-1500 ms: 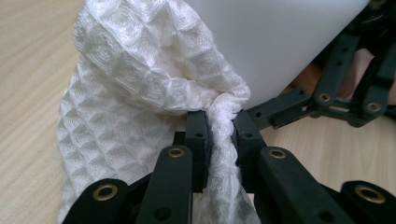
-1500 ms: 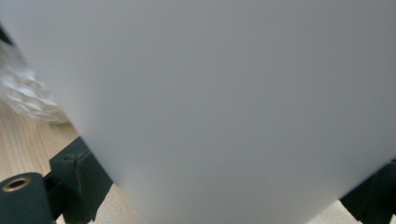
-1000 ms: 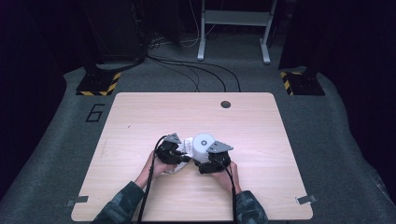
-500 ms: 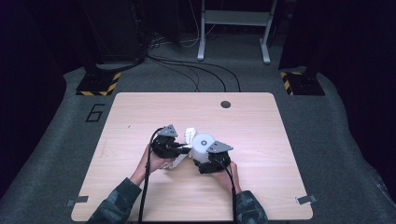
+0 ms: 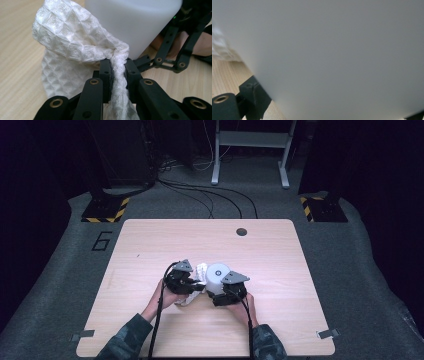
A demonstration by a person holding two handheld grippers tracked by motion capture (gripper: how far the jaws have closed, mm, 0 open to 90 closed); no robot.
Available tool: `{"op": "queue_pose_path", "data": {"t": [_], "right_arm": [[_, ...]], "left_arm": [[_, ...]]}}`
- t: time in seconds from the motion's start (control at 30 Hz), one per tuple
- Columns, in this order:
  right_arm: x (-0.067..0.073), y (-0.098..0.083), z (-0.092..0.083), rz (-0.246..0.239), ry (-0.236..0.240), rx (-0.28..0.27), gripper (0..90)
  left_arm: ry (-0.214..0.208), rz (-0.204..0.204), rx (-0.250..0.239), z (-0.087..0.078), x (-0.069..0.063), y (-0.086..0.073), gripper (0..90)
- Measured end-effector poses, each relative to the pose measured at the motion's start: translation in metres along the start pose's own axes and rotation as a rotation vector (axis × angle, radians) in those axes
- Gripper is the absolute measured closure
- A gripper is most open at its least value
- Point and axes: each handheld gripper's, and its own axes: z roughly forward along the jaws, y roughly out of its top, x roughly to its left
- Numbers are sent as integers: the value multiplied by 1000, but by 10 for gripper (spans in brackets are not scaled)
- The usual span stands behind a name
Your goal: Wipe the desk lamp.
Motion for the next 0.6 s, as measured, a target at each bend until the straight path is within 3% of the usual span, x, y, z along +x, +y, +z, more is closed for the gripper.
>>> {"op": "queue_pose_path", "data": {"t": [0.2, 0.33, 0.6], "right_arm": [[0, 0, 0, 0, 1, 1, 65], [0, 0, 0, 0, 0, 0, 65], [0, 0, 0, 1, 1, 1, 65]], "left_arm": [[0, 1, 11, 2, 0, -1, 801], [-3, 12, -11, -5, -6, 2, 801], [-18, 78, -55, -24, -26, 17, 800]]}}
